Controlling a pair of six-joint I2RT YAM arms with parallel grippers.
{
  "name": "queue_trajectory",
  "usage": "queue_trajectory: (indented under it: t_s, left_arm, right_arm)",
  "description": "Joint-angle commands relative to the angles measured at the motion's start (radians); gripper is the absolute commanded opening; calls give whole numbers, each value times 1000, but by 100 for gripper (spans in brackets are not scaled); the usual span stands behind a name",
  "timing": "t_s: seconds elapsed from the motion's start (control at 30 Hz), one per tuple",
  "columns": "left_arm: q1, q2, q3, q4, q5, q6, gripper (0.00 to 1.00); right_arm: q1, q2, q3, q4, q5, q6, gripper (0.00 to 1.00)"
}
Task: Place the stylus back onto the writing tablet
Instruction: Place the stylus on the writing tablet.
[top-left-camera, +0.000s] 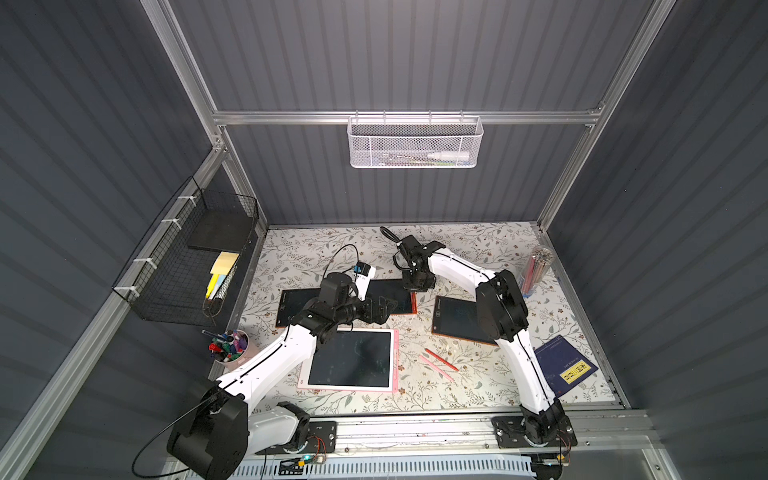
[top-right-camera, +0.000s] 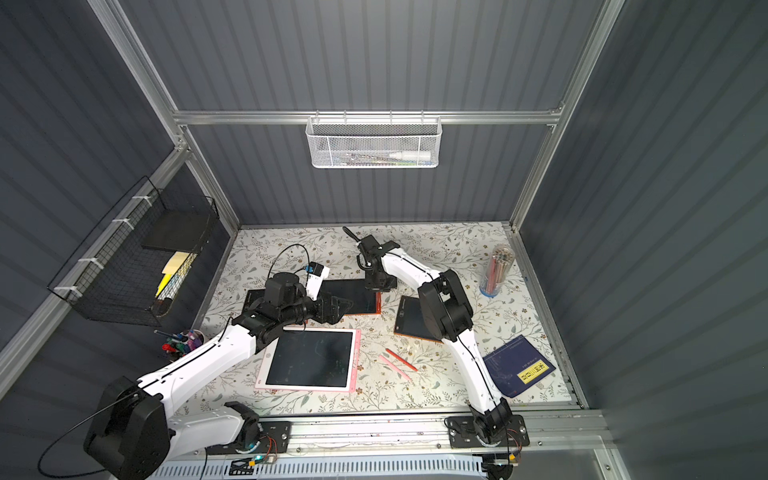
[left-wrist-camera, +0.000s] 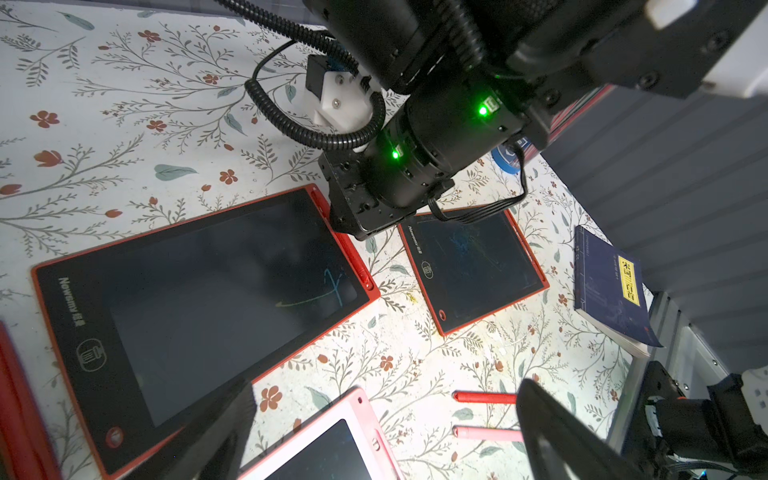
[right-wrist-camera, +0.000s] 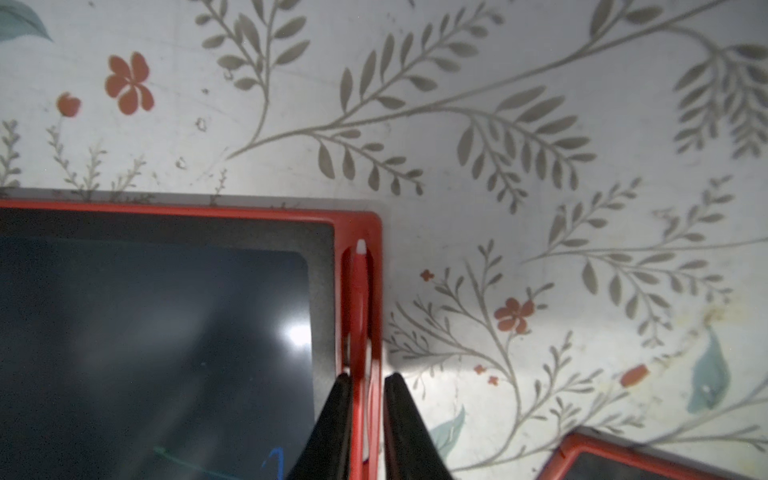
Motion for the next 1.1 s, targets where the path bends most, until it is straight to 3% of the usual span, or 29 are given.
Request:
queue_trajectory:
  t_s: [0.0,0.47,0.63,0.77,1.07]
  left_arm:
    - [-5,-22,-4,1,15,15,99]
    - [-5,-49,32,8,-17,19,99]
    - [-5,-71,71,65,-14,47,99]
    - [-3,-88,84,92,51,42,99]
    - [-3,-163,34,215,-95,-145,99]
  right_arm:
    - [8,19,28,-14,-3,-6,20]
    - [13,-37,0,13,-8,-34,18]
    - [13,-138,-122,92,-14,-72,19]
    - [11,-225,-240,187,-44,-89,18]
    - [6,-370,-420,305,-144,-131,16]
